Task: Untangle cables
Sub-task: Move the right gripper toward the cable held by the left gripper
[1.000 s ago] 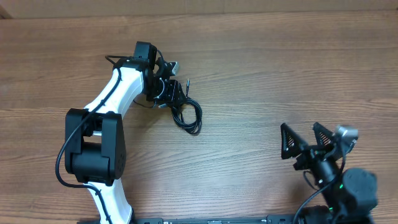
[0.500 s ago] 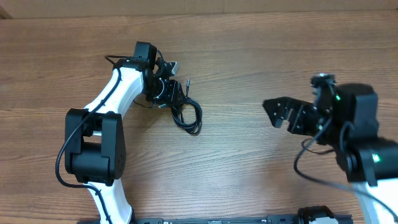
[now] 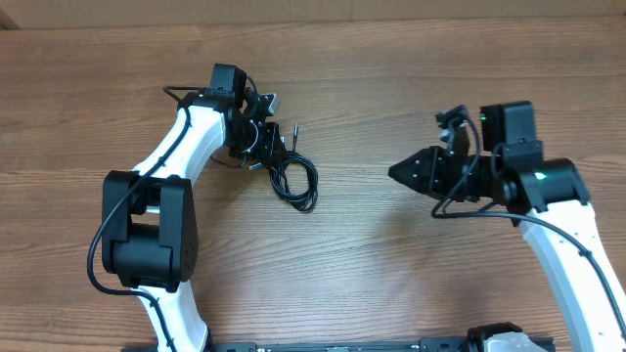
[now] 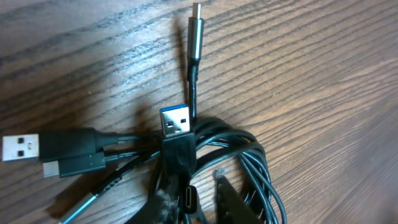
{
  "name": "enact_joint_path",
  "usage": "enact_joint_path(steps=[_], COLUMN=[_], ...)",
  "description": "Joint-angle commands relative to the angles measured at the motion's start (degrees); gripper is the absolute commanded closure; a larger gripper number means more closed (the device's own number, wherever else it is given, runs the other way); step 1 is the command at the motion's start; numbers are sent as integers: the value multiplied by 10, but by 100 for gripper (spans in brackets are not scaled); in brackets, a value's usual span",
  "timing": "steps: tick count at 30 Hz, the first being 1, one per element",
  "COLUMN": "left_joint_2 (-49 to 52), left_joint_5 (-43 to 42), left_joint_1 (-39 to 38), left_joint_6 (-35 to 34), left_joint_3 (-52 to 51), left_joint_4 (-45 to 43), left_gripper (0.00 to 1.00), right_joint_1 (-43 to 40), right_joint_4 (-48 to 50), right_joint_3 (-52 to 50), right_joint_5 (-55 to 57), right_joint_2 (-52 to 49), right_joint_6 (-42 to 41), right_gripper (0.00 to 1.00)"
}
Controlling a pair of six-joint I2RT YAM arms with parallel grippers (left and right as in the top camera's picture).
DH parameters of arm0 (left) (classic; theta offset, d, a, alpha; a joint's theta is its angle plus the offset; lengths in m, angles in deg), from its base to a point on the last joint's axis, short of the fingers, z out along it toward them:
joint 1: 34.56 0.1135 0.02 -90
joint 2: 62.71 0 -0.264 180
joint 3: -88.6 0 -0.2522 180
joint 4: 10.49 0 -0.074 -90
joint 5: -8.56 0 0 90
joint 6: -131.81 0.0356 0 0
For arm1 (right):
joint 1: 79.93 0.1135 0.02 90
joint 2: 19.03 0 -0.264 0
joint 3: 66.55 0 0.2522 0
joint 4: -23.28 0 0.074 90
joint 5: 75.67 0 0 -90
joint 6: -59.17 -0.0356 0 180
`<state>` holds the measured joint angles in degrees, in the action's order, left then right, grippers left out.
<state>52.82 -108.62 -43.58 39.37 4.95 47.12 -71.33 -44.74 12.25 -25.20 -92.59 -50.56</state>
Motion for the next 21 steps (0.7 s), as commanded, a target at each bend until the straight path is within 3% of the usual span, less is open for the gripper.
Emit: enact_joint_path(steps=[1, 8, 15, 21], left_joint_2=[10, 10, 10, 10], left_joint_5=[6, 11, 103, 117], left_joint_1=[-4, -4, -4, -5], left_joint_6=[-11, -14, -28, -61], left_joint_3=[-5, -5, -5, -5], left_joint_4=[-6, 3, 18, 14], left_gripper=[69, 67, 64, 66], right_joint_1=[31, 116, 177, 216], right_joint_4=[22, 66, 114, 175], right_joint_3=[-10, -14, -14, -14], right_joint_5=[23, 90, 147, 163], right_joint_2=[-24, -102, -181, -240], right_joint_6=[-42, -100, -165, -201], right_gripper=[74, 66, 62, 60])
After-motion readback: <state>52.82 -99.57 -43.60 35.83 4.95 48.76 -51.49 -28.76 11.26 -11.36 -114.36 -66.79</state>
